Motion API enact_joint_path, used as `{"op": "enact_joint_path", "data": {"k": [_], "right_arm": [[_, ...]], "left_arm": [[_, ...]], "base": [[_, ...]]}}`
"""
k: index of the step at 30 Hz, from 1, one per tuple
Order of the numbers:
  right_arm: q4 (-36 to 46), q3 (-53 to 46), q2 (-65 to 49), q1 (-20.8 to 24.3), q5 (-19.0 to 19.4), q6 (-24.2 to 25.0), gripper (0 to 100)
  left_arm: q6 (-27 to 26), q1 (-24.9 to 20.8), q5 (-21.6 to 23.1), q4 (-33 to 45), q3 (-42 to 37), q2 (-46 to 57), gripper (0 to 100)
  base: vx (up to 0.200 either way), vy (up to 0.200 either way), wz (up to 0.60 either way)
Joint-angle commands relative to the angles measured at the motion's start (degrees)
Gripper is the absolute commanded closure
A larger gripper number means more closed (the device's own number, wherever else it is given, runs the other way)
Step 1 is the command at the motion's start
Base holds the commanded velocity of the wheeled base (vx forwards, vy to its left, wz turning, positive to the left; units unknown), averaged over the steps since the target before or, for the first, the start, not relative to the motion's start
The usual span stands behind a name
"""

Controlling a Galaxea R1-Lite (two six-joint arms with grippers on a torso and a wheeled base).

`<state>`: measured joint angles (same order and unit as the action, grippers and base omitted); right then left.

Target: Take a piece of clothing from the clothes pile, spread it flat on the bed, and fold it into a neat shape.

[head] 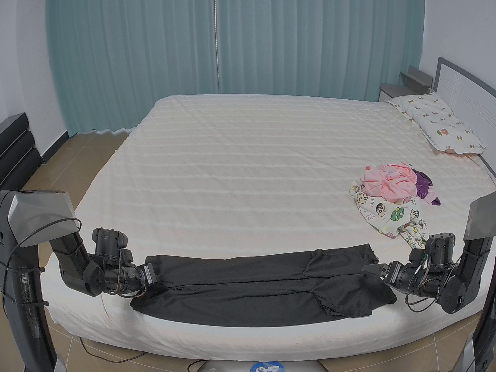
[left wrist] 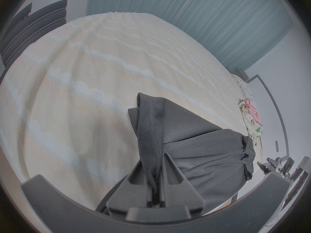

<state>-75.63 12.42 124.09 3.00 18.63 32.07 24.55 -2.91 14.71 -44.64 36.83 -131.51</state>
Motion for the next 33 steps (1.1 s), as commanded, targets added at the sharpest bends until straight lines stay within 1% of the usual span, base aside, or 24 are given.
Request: {"op": "enact_joint_path", "data": {"k": [1, 17, 25, 33], "right_arm": [[-0.04, -0.21, -0.34, 0.17, 0.01, 0.01, 0], [-0.13, -0.91, -0.60, 0.43, -0.35, -0.08, 0], [-0.22, -0.91, -0.69, 0.87, -0.35, -0.08, 0], [-0.22, -0.91, -0.69, 0.87, -0.43, -0.08, 0]], "left_arm": [[0.41, -0.07, -0.04, -0.09, 0.26, 0.03, 100], [0.85, -0.07, -0.04, -0.18, 0.53, -0.15, 100], [1.82, 0.01, -0.12, -0.36, 1.23, -0.15, 100], [3.31, 0.01, -0.21, -2.12, 1.23, -0.06, 100]], "base": [[0.000, 0.000, 0.00], [0.000, 0.000, 0.00], [0.000, 0.000, 0.00], [0.000, 0.000, 0.00]]}}
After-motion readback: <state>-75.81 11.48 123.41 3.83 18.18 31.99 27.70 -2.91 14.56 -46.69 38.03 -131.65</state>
